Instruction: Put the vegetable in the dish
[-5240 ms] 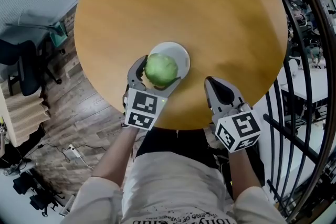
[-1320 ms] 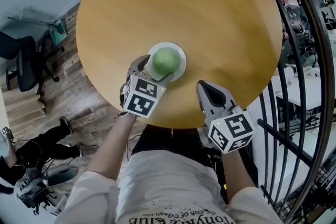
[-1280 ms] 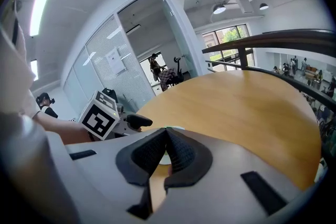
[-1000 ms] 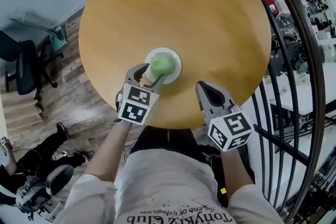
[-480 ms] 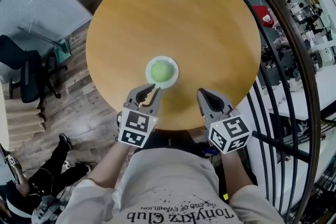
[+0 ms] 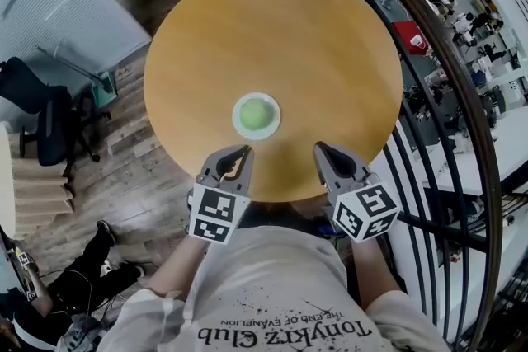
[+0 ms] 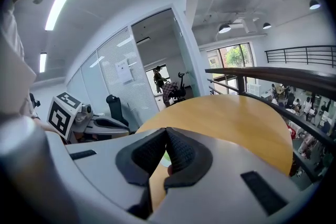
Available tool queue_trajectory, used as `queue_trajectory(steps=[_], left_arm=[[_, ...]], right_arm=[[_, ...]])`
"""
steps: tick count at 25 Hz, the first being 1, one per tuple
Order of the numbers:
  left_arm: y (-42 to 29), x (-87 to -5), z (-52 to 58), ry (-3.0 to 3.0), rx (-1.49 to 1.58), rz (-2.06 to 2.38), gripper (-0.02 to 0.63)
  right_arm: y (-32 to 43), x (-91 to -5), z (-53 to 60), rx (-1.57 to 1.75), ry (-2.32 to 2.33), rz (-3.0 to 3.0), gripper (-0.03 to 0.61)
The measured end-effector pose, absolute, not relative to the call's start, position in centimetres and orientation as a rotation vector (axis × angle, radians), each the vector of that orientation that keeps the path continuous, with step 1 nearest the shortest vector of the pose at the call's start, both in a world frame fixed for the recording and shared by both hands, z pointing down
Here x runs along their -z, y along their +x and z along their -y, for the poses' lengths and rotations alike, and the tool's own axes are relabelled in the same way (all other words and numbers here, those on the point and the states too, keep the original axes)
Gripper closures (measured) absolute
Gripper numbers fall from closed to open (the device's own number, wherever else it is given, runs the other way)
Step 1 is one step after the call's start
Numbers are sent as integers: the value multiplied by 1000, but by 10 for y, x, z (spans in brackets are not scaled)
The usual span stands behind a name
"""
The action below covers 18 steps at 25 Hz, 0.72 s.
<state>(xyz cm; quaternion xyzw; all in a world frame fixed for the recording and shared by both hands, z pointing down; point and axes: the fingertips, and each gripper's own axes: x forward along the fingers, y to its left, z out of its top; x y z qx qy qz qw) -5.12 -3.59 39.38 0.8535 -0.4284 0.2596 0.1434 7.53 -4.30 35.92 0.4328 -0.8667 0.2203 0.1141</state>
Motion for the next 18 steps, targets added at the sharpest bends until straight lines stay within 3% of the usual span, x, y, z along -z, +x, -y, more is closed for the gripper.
queue_trajectory(steps=[18], left_arm=[[-52, -378, 19, 2439, -689, 1207, 591]], right_arm=[[57, -342, 41, -601, 1218, 2563, 557]])
